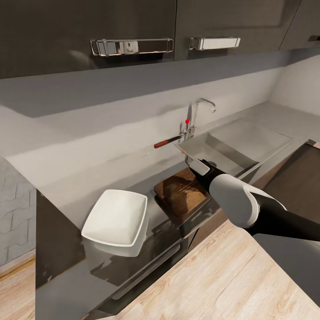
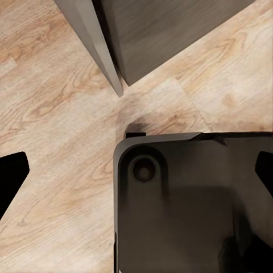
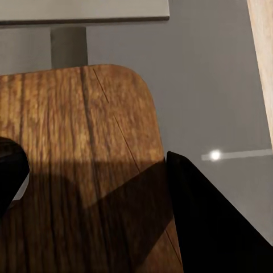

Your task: In the kitchen, take the Vidalia onion out of the sink, dice it on the chopping board with the paring knife, put the diced onion into the bowl on the countertop, then place both the paring knife and the chopping board into the sink.

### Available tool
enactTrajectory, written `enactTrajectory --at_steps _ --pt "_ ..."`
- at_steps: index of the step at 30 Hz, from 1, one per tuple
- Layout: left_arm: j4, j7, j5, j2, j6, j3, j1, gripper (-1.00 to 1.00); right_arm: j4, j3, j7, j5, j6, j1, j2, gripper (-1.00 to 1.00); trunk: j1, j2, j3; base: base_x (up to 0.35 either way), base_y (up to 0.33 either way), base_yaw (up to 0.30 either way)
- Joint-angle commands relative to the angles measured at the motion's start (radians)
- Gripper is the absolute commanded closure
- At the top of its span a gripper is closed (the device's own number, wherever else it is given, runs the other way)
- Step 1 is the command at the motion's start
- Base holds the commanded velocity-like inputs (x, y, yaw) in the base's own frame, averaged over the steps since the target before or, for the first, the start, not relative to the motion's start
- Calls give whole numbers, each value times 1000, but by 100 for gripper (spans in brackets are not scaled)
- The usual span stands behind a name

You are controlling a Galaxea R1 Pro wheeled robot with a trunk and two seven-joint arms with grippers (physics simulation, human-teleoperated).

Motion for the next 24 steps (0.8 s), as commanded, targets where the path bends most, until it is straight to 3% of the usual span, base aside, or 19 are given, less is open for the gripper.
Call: enactTrajectory --at_steps 1,24 --pt "-2 0 0 0 -1 0 1 -100 -1 -6 -5 3 -1 0 0 100 1 -2 -1 0 0 0" --pt "-2 0 0 0 -1 0 1 -100 -1 -7 -5 2 0 0 0 100 1 -2 -1 0 0 0"
